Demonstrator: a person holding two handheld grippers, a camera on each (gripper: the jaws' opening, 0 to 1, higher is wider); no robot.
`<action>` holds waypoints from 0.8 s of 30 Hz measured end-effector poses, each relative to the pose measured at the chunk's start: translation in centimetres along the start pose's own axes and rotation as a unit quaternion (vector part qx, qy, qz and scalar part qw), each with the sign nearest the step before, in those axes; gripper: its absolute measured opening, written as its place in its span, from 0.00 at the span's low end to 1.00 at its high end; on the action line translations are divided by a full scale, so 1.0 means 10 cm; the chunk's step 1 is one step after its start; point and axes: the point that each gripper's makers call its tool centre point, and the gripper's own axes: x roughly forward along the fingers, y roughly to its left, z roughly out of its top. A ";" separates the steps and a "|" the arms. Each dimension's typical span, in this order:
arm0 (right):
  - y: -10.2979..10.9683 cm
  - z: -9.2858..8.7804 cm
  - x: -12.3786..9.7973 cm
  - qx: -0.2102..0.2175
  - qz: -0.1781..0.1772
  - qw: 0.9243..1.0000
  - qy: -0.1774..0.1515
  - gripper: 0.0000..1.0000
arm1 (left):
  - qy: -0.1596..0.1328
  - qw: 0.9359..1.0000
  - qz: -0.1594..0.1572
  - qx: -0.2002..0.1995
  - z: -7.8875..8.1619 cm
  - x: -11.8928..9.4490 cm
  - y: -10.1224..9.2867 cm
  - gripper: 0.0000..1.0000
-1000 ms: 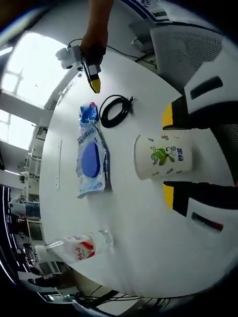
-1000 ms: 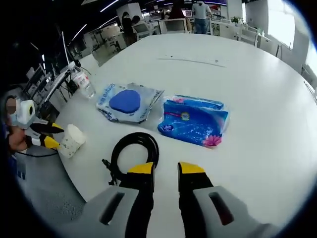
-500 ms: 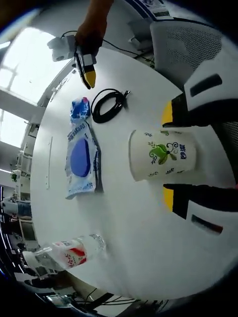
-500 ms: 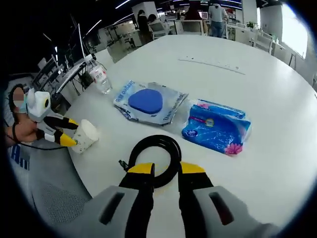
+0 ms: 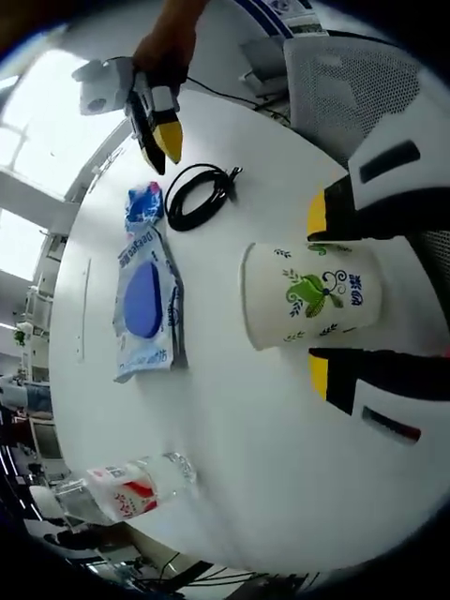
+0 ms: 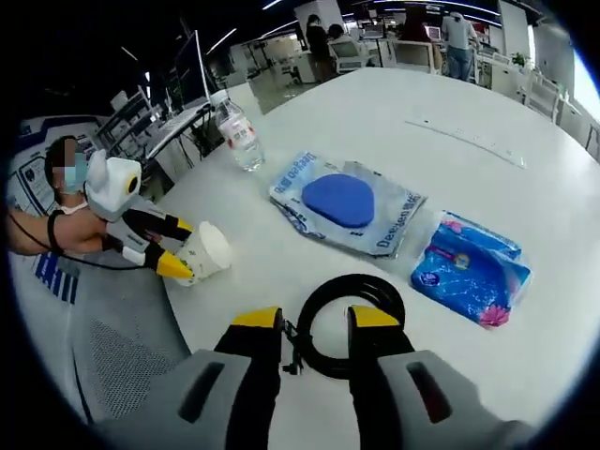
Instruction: Arrange the tabletop items into an orderly group along one side of the table until the central work area is clear of visible clutter.
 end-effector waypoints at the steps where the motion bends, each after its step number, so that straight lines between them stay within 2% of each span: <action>1: 0.01 0.00 0.01 -0.001 0.002 1.000 0.000 0.27 | 0.001 1.000 0.000 0.000 0.00 0.00 0.00 0.44; 15: 0.42 0.22 0.15 -0.028 0.064 0.998 -0.010 0.30 | 0.004 1.000 0.002 0.004 0.01 -0.01 0.06 0.40; 24: 0.61 0.25 0.22 -0.046 0.091 0.995 -0.005 0.31 | -0.004 1.000 -0.001 0.005 0.04 -0.05 0.06 0.39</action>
